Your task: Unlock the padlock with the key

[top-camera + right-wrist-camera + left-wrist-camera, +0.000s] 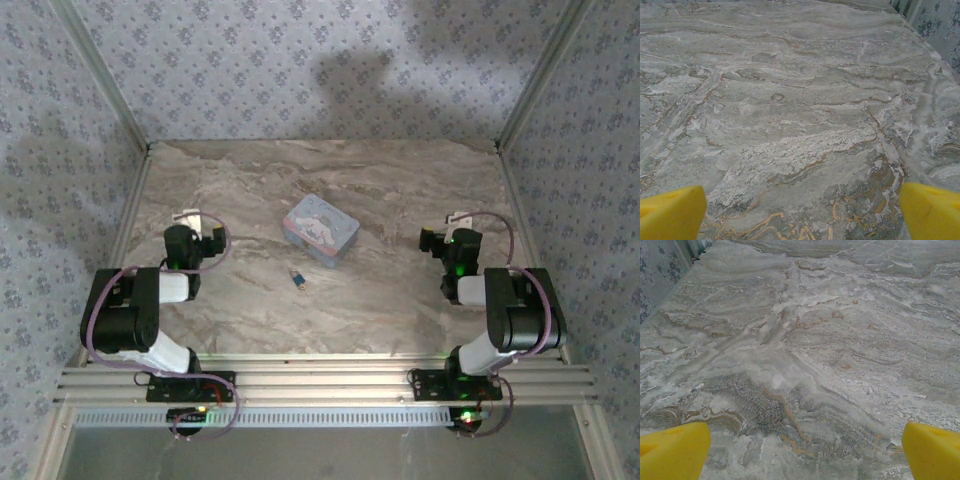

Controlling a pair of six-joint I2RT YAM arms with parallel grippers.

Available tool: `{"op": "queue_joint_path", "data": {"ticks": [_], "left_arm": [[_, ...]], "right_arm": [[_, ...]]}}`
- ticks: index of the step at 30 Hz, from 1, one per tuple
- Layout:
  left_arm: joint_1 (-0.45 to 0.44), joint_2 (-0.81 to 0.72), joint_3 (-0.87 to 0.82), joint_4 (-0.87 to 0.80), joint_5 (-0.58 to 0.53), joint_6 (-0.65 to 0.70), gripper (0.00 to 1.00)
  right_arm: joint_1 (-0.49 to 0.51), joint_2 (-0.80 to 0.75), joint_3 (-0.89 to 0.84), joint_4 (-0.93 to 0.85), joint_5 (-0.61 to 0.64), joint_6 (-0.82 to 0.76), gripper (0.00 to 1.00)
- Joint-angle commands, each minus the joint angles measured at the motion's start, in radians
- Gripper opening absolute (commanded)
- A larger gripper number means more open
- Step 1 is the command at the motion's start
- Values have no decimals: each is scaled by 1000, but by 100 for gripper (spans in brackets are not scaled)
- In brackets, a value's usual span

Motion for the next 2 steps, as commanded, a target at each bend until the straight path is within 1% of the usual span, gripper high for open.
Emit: {"op": "queue_joint_path", "data": {"ticks": [1, 2], "left_arm": [[2, -5, 2, 27, 15, -11, 98], [2, -6, 2, 27, 15, -11, 98]], "right_arm": [[6, -8, 15, 7, 23, -15, 100], [6, -8, 16, 7, 21, -15, 100]]}}
